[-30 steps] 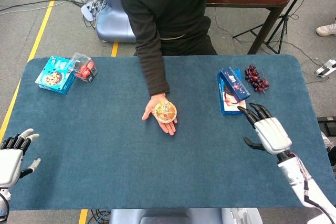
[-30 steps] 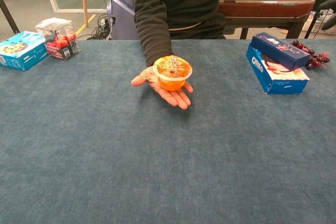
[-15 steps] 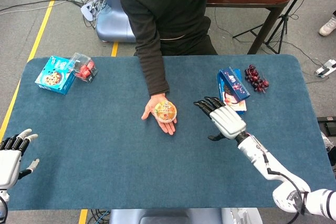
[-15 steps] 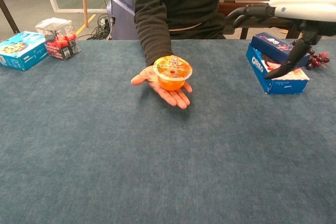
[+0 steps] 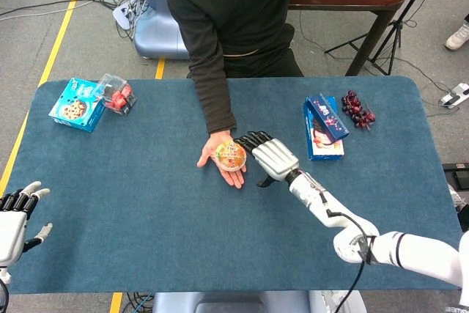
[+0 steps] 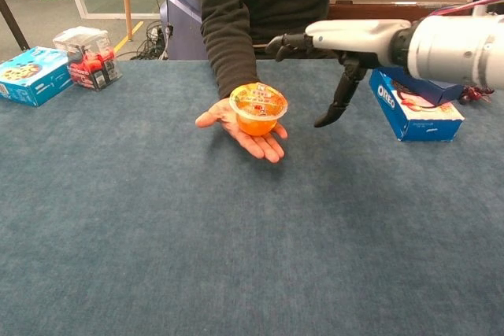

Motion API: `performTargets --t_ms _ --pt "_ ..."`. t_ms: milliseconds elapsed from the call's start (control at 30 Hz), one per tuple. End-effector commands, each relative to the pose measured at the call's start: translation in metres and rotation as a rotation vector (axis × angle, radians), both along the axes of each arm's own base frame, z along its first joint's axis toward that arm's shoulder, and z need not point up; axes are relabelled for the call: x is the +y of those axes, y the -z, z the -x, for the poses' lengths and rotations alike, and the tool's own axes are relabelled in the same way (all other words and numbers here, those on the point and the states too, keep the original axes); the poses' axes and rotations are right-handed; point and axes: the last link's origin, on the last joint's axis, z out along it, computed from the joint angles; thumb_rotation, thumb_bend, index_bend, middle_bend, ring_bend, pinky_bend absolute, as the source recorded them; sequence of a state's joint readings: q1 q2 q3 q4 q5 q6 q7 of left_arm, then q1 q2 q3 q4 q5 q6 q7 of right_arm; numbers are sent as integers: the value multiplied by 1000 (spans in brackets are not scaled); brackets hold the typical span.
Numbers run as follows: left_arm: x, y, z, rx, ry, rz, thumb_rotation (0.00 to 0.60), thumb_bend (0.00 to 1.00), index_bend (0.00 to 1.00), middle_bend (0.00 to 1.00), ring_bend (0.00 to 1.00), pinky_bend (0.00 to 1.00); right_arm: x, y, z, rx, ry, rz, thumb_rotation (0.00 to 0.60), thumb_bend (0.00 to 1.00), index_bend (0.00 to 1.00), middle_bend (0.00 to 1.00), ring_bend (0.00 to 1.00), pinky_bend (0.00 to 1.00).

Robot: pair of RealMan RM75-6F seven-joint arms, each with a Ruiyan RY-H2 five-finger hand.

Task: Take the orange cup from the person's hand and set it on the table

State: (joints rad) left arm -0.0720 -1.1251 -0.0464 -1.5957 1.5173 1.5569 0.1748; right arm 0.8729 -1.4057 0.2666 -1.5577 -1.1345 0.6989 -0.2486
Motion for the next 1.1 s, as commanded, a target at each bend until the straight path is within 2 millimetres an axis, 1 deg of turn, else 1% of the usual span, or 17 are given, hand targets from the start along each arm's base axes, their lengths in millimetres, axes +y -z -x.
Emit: performTargets --t_ms 33,300,500,667,867,967,1100 --pt "-1 -1 1 0 -3 -4 600 228 257 188 197 200 -7 15 -11 6 -5 -14 600 50 10 93 3 109" --pt "-4 -3 3 2 -14 -10 600 228 257 188 197 200 -24 41 -28 -14 23 -36 600 51 11 93 0 109" --pt "-4 -4 5 2 -20 -12 600 228 257 188 197 200 -32 51 -39 -21 27 -41 600 51 11 93 0 109" --pt "-5 -3 6 1 -26 -10 600 228 257 188 197 200 -38 57 -44 -16 36 -48 600 54 11 93 0 109" --pt "-5 -4 7 1 -30 -12 600 229 257 188 197 200 -44 64 -44 0 52 -46 600 129 11 99 0 111" --pt "-6 -4 8 2 -33 -15 600 228 257 188 197 200 -46 66 -42 9 55 -42 600 178 25 125 1 147" --pt "-6 -4 8 1 -35 -15 600 228 257 188 197 200 -46 69 -41 24 49 -37 600 233 117 163 36 252"
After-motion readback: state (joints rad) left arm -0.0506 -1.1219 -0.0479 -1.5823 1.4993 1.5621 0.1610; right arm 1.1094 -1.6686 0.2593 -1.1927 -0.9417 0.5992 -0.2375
